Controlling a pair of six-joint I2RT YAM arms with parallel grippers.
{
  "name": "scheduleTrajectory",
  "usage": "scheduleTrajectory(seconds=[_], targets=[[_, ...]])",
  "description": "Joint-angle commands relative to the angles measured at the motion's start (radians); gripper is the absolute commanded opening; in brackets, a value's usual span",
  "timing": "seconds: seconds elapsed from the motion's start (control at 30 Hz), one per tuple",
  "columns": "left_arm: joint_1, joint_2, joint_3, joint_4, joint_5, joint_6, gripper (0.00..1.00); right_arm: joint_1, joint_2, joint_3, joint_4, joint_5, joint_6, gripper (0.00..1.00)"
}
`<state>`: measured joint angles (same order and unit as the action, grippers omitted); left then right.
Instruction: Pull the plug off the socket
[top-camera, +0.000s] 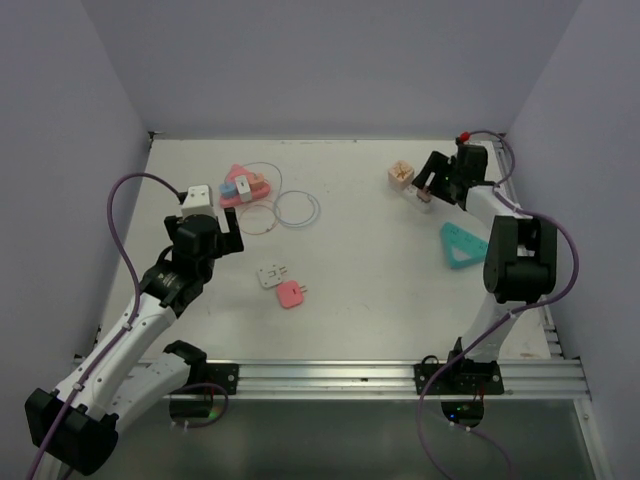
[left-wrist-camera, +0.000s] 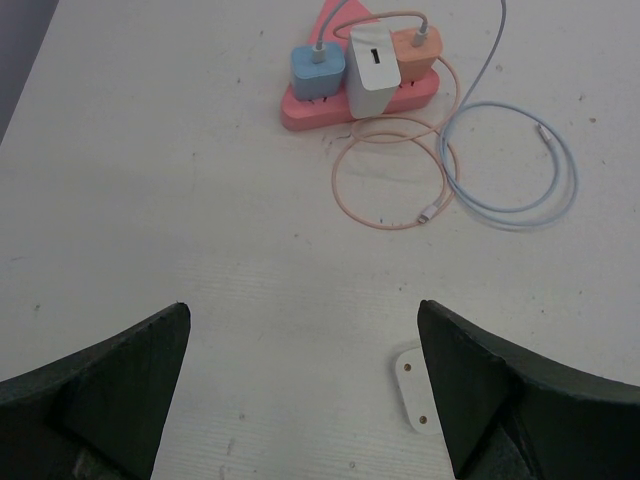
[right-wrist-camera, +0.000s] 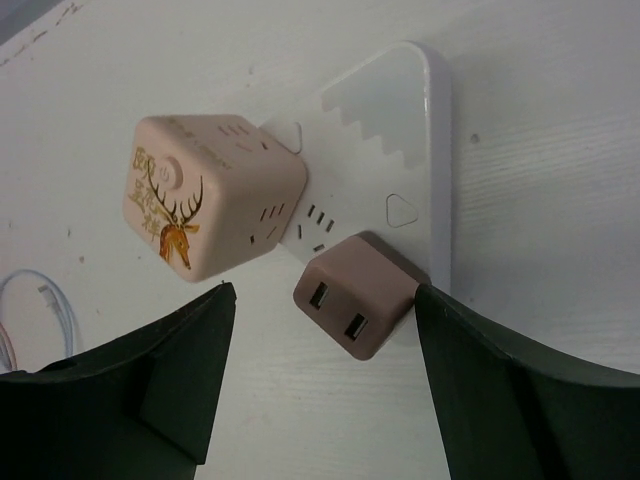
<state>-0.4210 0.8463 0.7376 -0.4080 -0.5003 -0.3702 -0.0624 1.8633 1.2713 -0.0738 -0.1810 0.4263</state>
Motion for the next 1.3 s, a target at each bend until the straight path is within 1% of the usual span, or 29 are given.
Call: scheduleTrajectory(seconds=[0.0,0.07,0.13,0.27,0.37,0.4,0.5,0.63,0.77,0.83,1.07,1.27], targets=[[0.007,-0.007,-0.006,0.038,0.006,0.017,1.00,0.041,-0.053,-0.024,0.014,-0.046,0.006,0.75],[0.007,-0.009,-0.007,0.038,0.006,0.017,1.00,0.055,-0.064,-0.047,0.025,-0.072,0.015,0.75],[0.007,-0.010,-0.006,0.038,0.008,0.017,1.00,0.101,-0.073,-0.062,0.040,-0.095,0.034,0.75],[0.007,-0.010,-0.006,0.038,0.008,0.016,1.00,0.108,-0.116,-0.133,0.103,-0.121,0.086,0.75],[0.007,-0.010,-0.007,0.037,0.008,0.014,1.00,0.107,-0.159,-0.164,0.124,-0.088,0.112,0.74],[0.007,-0.010,-0.006,0.037,0.006,0.016,1.00,0.104,-0.179,-0.173,0.134,-0.056,0.120,0.74],[0.007,-0.010,-0.006,0.037,0.003,0.016,1.00,0.087,-0.210,-0.225,0.196,-0.009,0.173,0.74],[0.007,-0.009,-0.006,0.037,0.003,0.016,1.00,0.065,-0.231,-0.302,0.304,0.043,0.284,0.74],[0.007,-0.006,-0.006,0.037,0.005,0.016,1.00,0.021,-0.207,-0.346,0.360,0.109,0.373,0.73],[0.007,-0.007,-0.006,0.037,0.003,0.016,1.00,-0.002,-0.191,-0.381,0.445,0.101,0.436,0.73],[0.007,-0.007,-0.009,0.040,0.008,0.016,1.00,-0.014,-0.050,-0.336,0.497,0.081,0.479,0.73],[0.007,-0.009,-0.009,0.037,-0.001,0.016,1.00,-0.016,0.028,-0.314,0.560,0.060,0.517,0.73]])
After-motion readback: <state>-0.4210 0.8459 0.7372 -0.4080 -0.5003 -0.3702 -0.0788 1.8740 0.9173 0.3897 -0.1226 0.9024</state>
